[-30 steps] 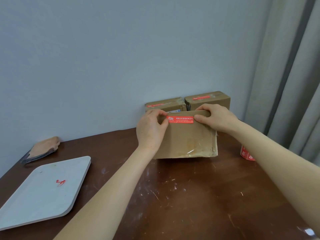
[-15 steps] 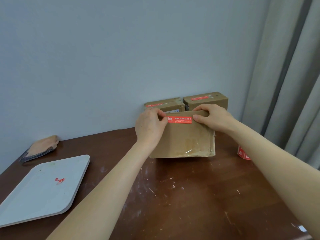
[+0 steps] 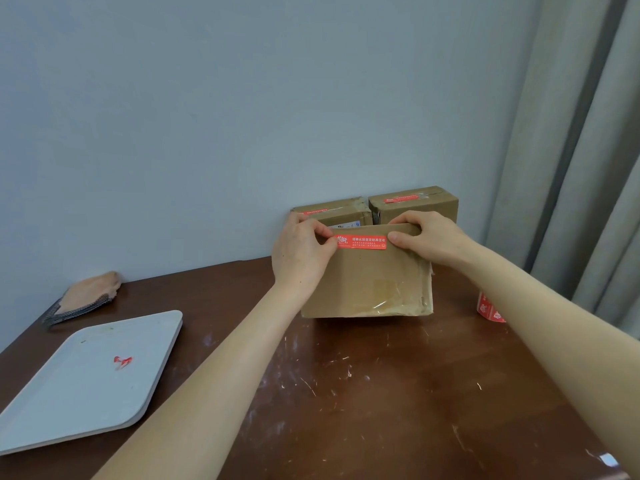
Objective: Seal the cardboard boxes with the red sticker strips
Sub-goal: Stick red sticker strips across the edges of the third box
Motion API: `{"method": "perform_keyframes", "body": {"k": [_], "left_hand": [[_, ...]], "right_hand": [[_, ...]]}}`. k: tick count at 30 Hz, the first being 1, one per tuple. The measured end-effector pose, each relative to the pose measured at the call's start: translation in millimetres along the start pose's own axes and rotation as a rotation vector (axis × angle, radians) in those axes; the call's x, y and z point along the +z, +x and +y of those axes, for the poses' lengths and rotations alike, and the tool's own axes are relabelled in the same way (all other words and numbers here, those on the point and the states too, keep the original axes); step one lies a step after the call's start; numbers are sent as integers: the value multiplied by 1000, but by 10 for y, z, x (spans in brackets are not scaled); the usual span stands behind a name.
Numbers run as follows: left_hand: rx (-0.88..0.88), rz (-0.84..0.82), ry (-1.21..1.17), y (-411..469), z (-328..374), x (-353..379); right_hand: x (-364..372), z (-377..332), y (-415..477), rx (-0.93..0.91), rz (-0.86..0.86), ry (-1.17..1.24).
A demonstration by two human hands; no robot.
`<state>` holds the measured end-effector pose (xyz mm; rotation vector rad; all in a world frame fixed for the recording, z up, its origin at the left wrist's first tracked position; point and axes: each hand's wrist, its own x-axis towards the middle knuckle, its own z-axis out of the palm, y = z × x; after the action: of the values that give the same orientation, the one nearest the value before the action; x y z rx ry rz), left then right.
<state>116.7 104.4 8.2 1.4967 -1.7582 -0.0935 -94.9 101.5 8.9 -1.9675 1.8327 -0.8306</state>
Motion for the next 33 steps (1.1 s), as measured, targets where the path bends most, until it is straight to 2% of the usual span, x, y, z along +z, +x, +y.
{"method": "perform_keyframes", "body": {"k": [13, 33], "left_hand": [[-55, -102, 31, 74, 59, -37], [-33, -67, -58, 27, -7, -67]], "right_hand": [[-8, 7, -2, -14, -13, 6], [-10, -3, -26, -13, -9, 35]]}}
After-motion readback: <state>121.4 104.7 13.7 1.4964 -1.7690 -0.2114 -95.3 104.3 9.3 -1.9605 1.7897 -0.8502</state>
